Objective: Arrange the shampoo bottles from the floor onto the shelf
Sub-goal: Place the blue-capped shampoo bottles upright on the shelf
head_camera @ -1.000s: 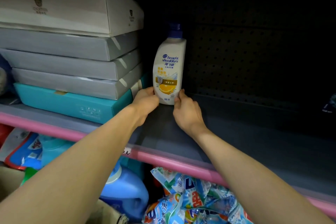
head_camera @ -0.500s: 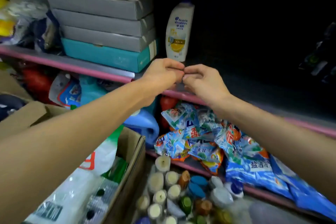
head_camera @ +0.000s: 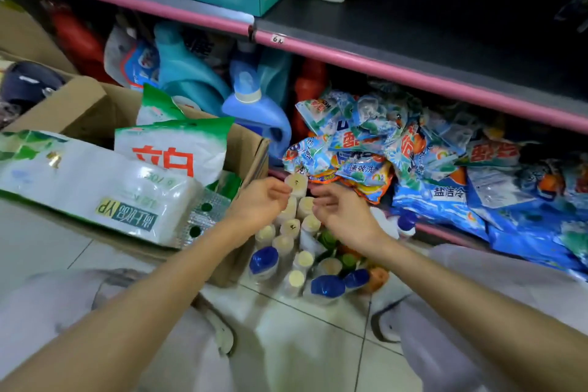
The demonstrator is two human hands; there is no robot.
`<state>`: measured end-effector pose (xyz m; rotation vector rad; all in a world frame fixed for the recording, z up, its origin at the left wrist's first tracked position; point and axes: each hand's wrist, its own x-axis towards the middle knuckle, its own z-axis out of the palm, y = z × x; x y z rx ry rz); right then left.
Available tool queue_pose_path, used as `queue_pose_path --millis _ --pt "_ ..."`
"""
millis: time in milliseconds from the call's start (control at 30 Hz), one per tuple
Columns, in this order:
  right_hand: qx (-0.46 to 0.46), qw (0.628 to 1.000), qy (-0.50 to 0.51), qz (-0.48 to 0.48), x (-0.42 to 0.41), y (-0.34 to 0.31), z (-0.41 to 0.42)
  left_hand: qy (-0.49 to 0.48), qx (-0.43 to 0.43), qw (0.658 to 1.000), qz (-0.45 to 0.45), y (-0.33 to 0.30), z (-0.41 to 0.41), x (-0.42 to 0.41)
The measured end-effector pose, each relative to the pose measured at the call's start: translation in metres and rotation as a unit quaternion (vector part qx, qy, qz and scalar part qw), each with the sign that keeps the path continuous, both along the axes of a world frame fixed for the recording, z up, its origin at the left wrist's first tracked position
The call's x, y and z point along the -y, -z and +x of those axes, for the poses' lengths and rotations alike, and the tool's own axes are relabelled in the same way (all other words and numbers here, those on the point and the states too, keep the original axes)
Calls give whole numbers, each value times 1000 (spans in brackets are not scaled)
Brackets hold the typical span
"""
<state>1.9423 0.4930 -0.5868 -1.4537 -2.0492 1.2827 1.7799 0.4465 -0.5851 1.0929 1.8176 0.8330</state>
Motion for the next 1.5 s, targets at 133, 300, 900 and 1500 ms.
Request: queue_pose_path --millis 133,300,900,1500 --pt "73 995 -18 -64 18 57 23 56 -106 990 -78 58 -5 25" --pt "176 982 14 -67 17 90 48 139 -271 940 -152 104 -16 45" --pt "371 922 114 -8 -103 125 142 223 -429 874 -38 130 30 44" --pt "452 883 122 25 -70 64 202 455 -473 747 -107 156 143 38"
